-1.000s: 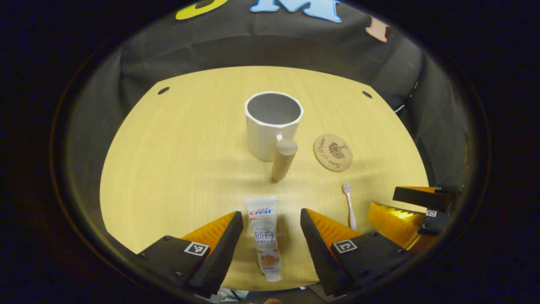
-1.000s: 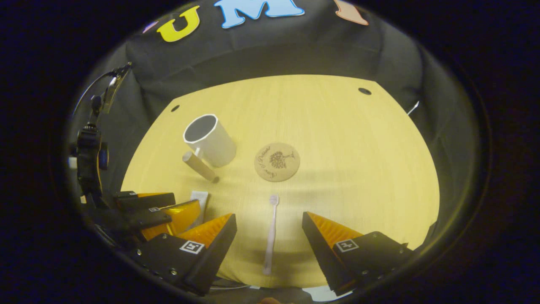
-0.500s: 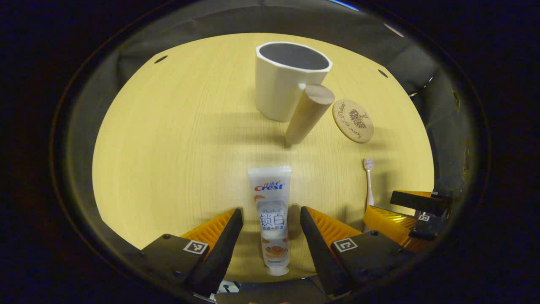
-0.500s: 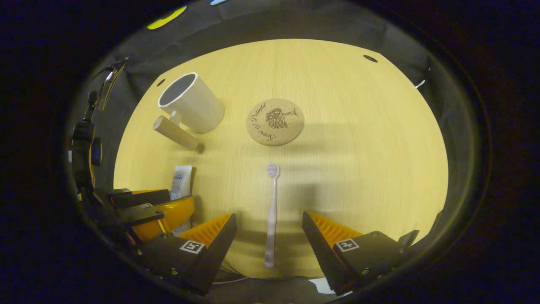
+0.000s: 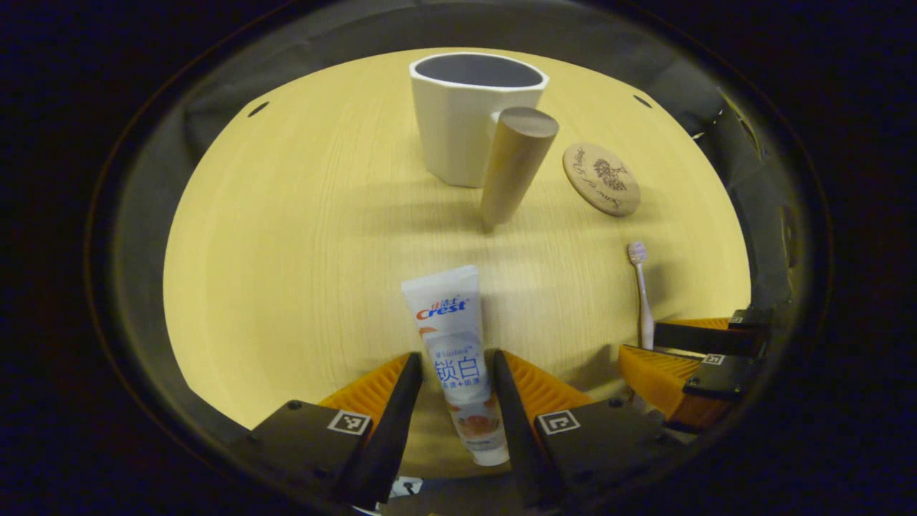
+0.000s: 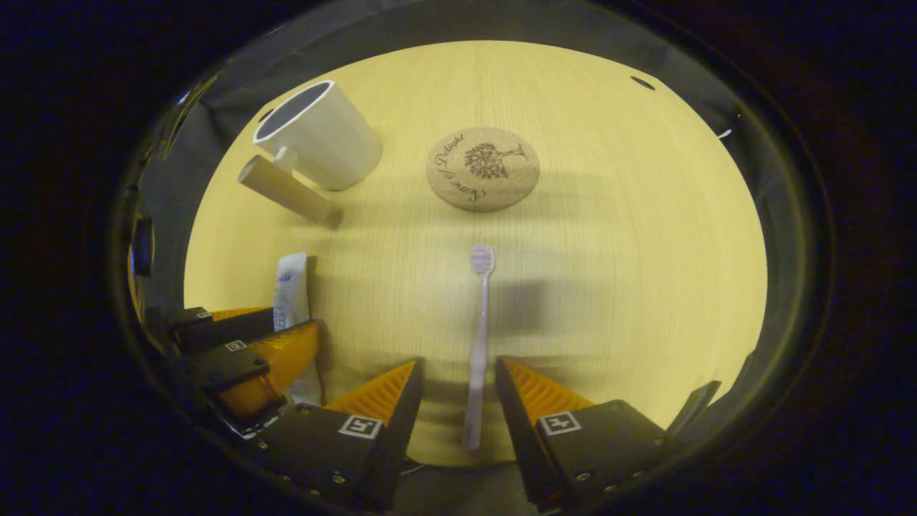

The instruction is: Put the toothbrush and toothpaste on the desktop into the cup, then pick up the cup and place it on the coaster on the desktop.

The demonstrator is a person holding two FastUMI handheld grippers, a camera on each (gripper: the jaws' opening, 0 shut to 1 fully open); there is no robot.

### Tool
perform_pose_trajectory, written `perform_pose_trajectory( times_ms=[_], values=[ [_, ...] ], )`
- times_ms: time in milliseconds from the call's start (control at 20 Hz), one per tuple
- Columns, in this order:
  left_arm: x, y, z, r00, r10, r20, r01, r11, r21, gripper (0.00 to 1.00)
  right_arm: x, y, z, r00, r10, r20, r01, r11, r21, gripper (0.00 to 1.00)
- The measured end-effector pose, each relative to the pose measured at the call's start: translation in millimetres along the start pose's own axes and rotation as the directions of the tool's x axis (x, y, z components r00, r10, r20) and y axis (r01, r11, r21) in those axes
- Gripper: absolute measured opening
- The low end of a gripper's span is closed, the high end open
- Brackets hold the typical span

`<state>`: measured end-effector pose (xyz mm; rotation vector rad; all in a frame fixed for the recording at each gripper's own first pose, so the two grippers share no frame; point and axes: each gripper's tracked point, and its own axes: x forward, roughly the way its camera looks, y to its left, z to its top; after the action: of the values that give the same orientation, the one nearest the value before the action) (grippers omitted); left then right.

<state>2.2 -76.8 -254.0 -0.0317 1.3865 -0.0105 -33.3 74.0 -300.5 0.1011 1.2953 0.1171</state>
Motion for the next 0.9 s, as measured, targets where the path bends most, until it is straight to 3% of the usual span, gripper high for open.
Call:
perform_pose_trajectory(
  times_ms=[50, 150, 200, 350, 400, 450, 700, 900],
  values=[
    [3, -3, 1, 1.0, 0.0, -0.003, 0.0, 1.0, 0.0, 0.62, 2, -2, -5, 1.0, -0.01, -0.015, 0.01, 1.0, 0.004, 0.61],
    [16, 5, 3, 1.0, -0.005, 0.0, 0.005, 1.0, 0.001, 0.58, 1, -6, -4, 0.999, -0.032, -0.017, 0.032, 0.999, 0.006, 0.61],
    [16, 6, -1, 1.0, -0.006, -0.001, 0.006, 1.0, 0.001, 0.55, 1, -7, -6, 0.999, -0.035, -0.028, 0.035, 0.999, 0.005, 0.42],
    [9, 16, 3, 1.0, -0.007, 0.0, 0.007, 1.0, 0.0, 0.43, 3, -11, -4, 0.999, -0.048, -0.012, 0.048, 0.998, 0.037, 0.39],
    [4, 16, 1, 1.0, 0.0, 0.001, 0.0, 1.0, -0.008, 0.39, 1, -10, -6, 0.999, -0.032, -0.023, 0.033, 0.999, 0.036, 0.14],
    [-1, 21, 2, 1.0, 0.0, 0.005, 0.001, 1.0, -0.016, 0.35, 2, -11, -5, 0.999, -0.028, -0.016, 0.029, 0.999, 0.038, 0.15],
    [-12, 22, -2, 1.0, -0.001, 0.011, 0.001, 1.0, -0.019, 0.35, -1, -14, -4, 1.0, -0.024, -0.005, 0.024, 1.0, -0.002, 0.14],
    [-18, 24, -1, 1.0, 0.0, 0.028, 0.001, 1.0, -0.026, 0.35, 1, -8, -9, 0.999, 0.032, 0.008, -0.032, 0.998, 0.05, 0.11]
  ],
)
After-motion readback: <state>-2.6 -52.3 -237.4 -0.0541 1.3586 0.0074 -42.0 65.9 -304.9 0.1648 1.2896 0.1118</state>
